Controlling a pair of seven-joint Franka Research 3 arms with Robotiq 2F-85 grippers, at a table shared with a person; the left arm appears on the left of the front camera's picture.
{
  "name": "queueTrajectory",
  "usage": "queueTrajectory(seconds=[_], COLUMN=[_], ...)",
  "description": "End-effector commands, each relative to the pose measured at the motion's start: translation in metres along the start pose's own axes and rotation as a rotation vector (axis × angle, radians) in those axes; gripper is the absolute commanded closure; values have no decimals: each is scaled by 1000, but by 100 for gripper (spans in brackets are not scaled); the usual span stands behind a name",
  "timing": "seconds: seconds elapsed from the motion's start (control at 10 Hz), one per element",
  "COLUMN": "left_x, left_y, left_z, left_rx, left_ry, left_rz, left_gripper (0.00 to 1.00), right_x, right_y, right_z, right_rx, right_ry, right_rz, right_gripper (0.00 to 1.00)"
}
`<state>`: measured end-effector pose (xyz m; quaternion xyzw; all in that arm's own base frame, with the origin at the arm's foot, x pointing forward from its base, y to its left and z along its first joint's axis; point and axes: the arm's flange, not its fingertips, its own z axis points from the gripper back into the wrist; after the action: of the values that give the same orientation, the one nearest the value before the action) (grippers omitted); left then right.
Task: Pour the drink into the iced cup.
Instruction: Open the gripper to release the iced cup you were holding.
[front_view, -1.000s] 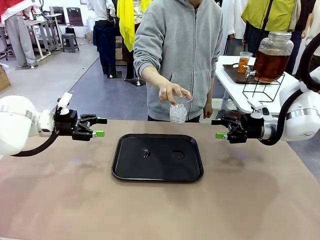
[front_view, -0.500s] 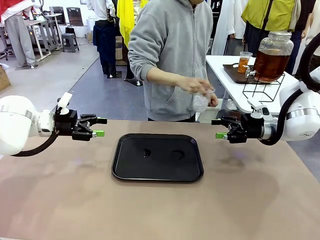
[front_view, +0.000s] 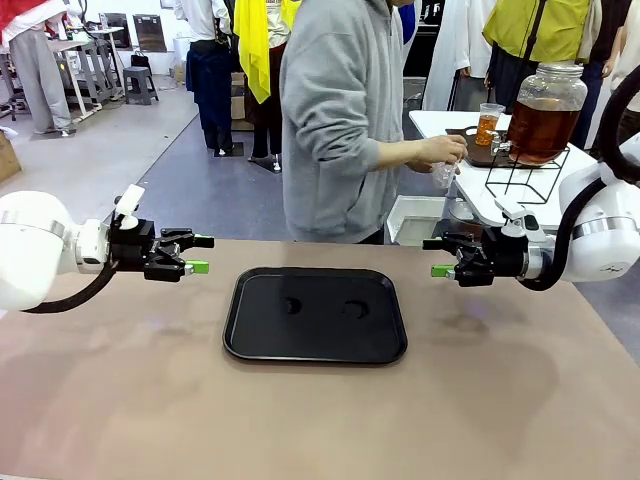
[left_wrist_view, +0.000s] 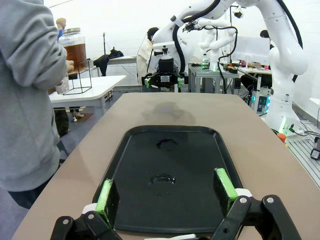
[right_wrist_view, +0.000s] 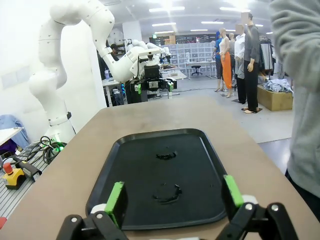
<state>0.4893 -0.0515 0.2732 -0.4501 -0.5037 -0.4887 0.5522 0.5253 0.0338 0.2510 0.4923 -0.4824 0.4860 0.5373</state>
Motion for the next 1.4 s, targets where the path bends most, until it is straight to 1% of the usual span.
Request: queueTrajectory(seconds=[0.0,1.3], left_x=[2,2], left_y=[0,0], left_z=[-1,-1], left_rx=[-1,-1], left_ry=[0,0], left_rz=[2,2], left_gripper=[0,0], right_x=[3,3], right_y=[0,0], right_z=[-1,-1], right_rx=[1,1], right_ry=[2,2], right_rz=[-6,-6], right_gripper=[0,0])
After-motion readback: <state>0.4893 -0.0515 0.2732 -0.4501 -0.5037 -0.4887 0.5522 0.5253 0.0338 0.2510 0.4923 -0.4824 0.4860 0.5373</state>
